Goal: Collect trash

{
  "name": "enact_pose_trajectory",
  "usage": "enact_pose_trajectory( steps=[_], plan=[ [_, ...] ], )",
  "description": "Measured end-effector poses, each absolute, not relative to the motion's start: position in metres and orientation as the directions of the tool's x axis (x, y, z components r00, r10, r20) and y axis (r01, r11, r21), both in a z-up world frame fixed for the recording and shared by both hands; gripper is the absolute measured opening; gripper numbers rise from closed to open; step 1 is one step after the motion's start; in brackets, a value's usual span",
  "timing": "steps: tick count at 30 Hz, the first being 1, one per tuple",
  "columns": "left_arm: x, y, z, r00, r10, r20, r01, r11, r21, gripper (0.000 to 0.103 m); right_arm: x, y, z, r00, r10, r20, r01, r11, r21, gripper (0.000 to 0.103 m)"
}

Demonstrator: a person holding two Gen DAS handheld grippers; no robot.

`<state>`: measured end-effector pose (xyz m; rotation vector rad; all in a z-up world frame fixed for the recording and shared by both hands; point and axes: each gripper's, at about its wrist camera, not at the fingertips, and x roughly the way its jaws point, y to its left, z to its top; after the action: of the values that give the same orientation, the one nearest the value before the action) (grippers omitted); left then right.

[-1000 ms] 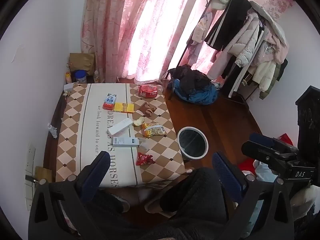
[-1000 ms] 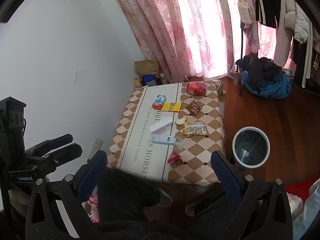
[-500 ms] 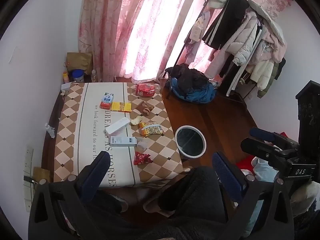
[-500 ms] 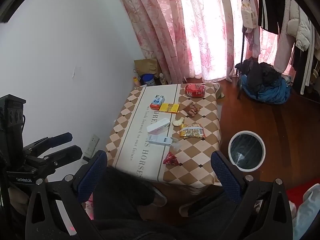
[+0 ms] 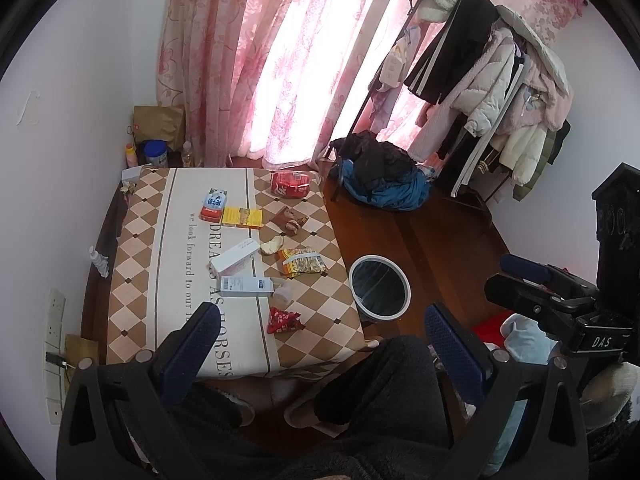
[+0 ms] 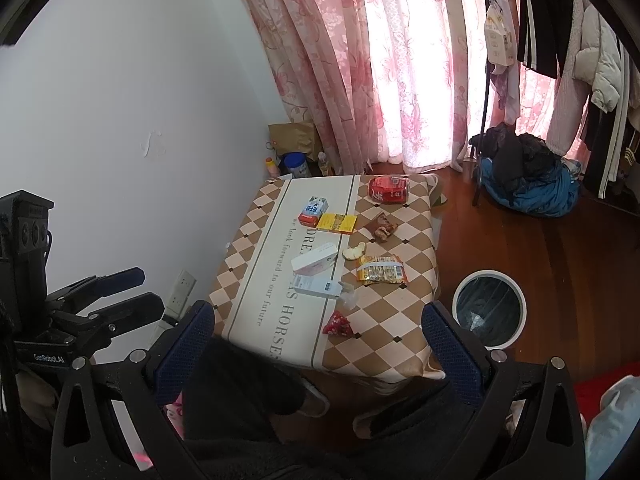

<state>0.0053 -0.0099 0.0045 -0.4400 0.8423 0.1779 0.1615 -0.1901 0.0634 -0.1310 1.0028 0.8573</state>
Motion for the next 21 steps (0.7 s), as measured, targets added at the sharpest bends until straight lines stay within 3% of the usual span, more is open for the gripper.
enact_pose_trajectory(
  steps=[21],
  plan=[
    [0.0091,-0.0033,0.0070,0.663,-0.028,-0.748,-0.325,0.890,-0.321,0.103,0.1568,-0.1823,0.0586,0.245,0.572,-0.783,-0.692,0.669,0.272,0.103]
  ],
)
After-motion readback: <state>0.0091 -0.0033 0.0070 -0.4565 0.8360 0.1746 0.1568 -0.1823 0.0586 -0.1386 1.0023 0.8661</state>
